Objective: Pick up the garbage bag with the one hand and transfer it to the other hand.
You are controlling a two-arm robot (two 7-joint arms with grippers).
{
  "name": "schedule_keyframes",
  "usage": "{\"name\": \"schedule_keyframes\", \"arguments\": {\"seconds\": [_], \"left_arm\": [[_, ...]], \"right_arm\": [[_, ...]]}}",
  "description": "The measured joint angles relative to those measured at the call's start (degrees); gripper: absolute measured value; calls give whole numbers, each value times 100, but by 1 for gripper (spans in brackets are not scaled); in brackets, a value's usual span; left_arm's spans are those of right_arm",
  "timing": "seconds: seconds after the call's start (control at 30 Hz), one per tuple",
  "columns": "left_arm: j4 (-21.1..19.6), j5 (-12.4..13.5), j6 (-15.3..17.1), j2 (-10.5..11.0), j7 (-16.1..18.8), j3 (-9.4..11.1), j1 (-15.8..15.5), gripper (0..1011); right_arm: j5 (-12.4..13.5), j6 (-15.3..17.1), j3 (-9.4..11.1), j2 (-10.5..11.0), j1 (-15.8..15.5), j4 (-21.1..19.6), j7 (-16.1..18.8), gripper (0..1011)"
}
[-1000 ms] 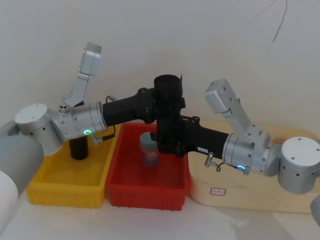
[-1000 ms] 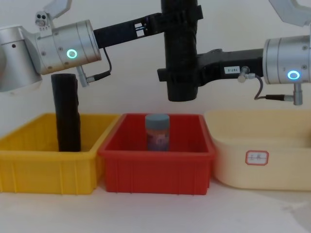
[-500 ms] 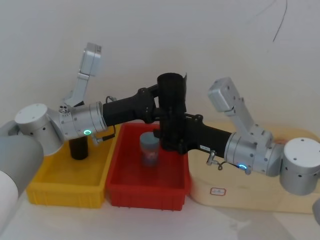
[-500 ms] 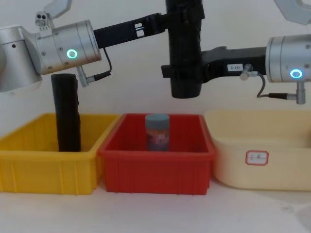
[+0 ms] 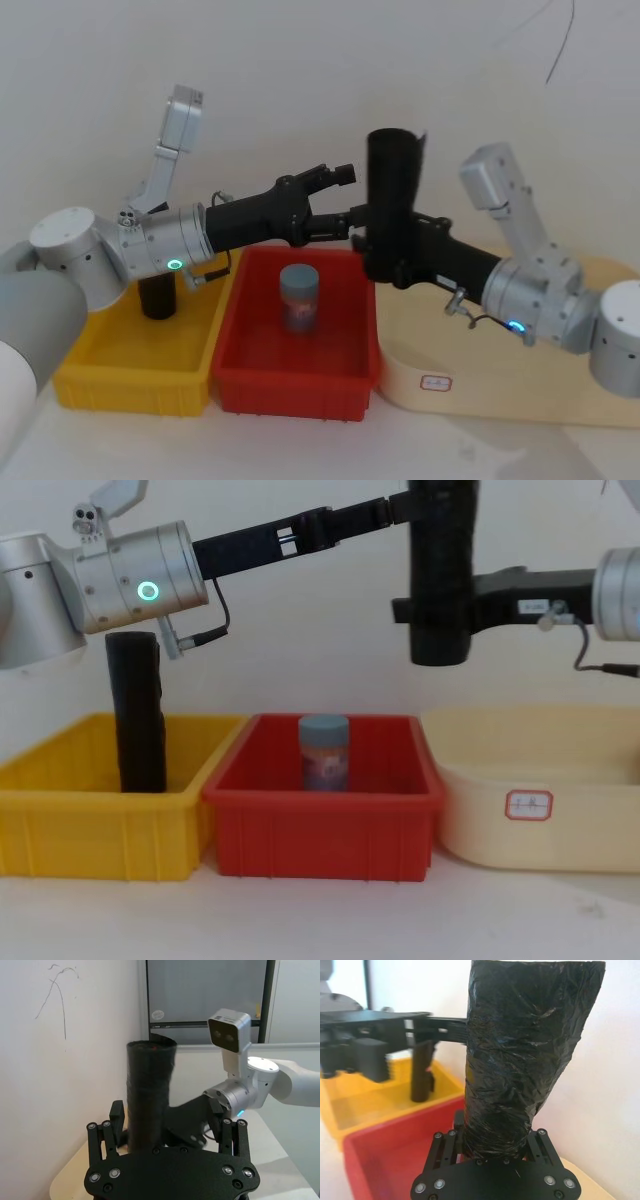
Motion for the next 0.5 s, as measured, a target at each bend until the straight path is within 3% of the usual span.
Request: {"name": "schedule_keyframes", "arguments": {"seconds": [0.5], "left_arm": [[0, 0, 0, 0, 0, 0, 0, 1001]], "right_arm": [[-8, 531, 533, 285, -346, -183, -691, 547]]}}
